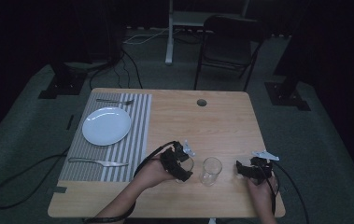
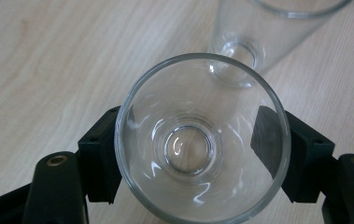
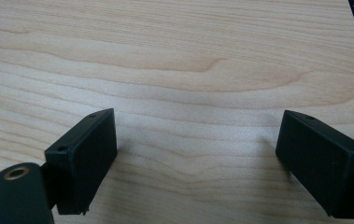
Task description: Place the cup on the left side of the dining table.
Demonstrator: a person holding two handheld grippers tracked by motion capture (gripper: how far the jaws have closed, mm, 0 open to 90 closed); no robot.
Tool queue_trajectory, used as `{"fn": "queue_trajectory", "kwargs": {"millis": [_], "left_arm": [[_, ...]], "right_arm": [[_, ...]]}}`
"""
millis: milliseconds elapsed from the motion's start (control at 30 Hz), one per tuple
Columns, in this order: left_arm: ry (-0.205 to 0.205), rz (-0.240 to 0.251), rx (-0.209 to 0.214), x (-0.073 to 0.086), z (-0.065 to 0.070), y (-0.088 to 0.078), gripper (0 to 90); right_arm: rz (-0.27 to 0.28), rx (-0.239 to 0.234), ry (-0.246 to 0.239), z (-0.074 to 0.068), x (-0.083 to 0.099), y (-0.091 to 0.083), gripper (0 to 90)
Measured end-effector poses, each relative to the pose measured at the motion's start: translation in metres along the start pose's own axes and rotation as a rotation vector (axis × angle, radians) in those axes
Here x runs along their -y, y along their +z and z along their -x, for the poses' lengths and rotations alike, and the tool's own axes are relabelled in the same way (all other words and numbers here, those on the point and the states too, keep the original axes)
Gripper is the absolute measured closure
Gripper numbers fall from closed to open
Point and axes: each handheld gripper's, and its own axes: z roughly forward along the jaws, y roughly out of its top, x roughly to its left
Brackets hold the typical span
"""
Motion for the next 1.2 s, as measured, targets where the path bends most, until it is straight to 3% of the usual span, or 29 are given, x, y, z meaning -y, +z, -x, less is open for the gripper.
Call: {"fn": "queue_trajectory", "kwargs": {"millis": [67,367,500,733,867,1200], "left_arm": [[-0.019,0.018,0.002,-0.001,-0.003,-0.003,29.2],[-0.038,0.038,-0.019,-0.004,-0.015,-0.012,29.2],[-0.068,0.063,-0.016,-0.004,-0.024,-0.018,29.2],[-0.118,0.09,-0.057,-0.001,-0.039,-0.029,29.2],[-0.157,0.103,-0.043,0.006,-0.051,-0.036,29.2],[-0.233,0.114,-0.135,0.024,-0.076,-0.054,29.2]], "right_arm": [[0.0,0.0,0.0,0.0,0.0,0.0,12.1],[0.0,0.0,0.001,0.0,0.0,0.0,12.2],[0.001,0.0,-0.001,0.0,0.0,0.0,12.2],[0.0,0.0,-0.001,0.0,0.0,0.0,12.2],[0.001,0.001,-0.002,0.0,0.0,0.0,12.1],[0.001,0.0,0.0,0.0,0.0,0.0,12.1]]}}
